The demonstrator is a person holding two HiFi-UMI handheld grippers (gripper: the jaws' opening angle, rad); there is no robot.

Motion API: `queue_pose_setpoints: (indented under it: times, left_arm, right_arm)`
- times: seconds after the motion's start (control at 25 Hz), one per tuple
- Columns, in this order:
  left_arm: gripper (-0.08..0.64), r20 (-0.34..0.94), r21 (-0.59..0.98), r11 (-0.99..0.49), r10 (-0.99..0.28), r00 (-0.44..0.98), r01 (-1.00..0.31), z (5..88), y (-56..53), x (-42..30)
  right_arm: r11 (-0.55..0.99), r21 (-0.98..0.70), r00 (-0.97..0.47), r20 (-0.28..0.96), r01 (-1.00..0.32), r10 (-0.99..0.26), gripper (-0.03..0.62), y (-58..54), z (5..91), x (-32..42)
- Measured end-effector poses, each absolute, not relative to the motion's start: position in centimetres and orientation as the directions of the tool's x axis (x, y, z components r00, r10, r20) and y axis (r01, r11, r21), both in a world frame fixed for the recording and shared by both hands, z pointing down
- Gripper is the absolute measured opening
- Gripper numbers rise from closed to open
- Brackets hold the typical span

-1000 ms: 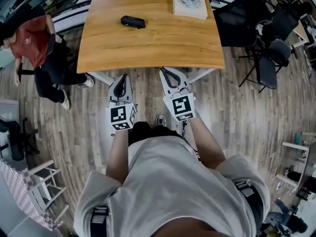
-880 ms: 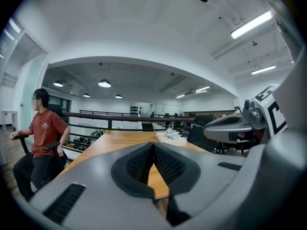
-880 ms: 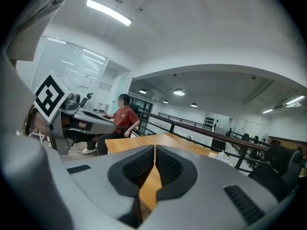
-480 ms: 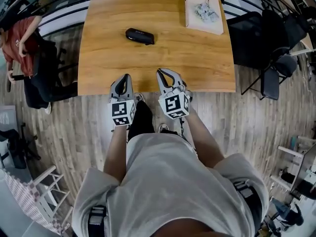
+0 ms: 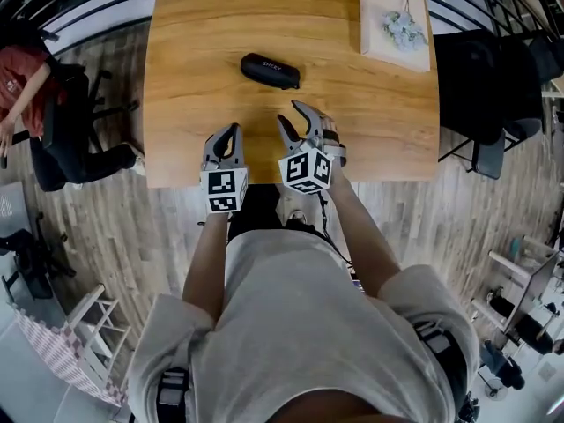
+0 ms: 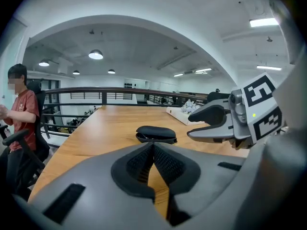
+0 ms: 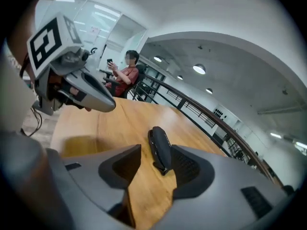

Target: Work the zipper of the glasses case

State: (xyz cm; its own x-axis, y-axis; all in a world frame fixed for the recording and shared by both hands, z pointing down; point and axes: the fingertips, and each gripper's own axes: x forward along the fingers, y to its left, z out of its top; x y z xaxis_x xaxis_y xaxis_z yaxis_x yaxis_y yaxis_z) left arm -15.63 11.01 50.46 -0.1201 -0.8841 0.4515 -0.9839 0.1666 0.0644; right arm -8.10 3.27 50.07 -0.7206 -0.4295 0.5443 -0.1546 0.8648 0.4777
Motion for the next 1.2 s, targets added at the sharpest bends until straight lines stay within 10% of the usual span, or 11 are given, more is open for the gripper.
queue_pose_setpoints:
  times: [0.72,1.2]
  left_arm:
    - [0.025,0.516,0.122,0.084,-0.856,-0.010,-0.989,54.9,6.9,-21.1]
    - [0.025,0.508,0.121,-0.022,-0.858,0.081,-0.992,53.5,4.5,-22.9]
  right_arm:
    - [0.715,0.683,-0.525,0.668,0.149,-0.528,0.325,-2.9,58.5,-14.8]
    - [0.737,0.644,-0.503,0.716,0.206,-0.485,0.247,-4.5,58.1,-14.6]
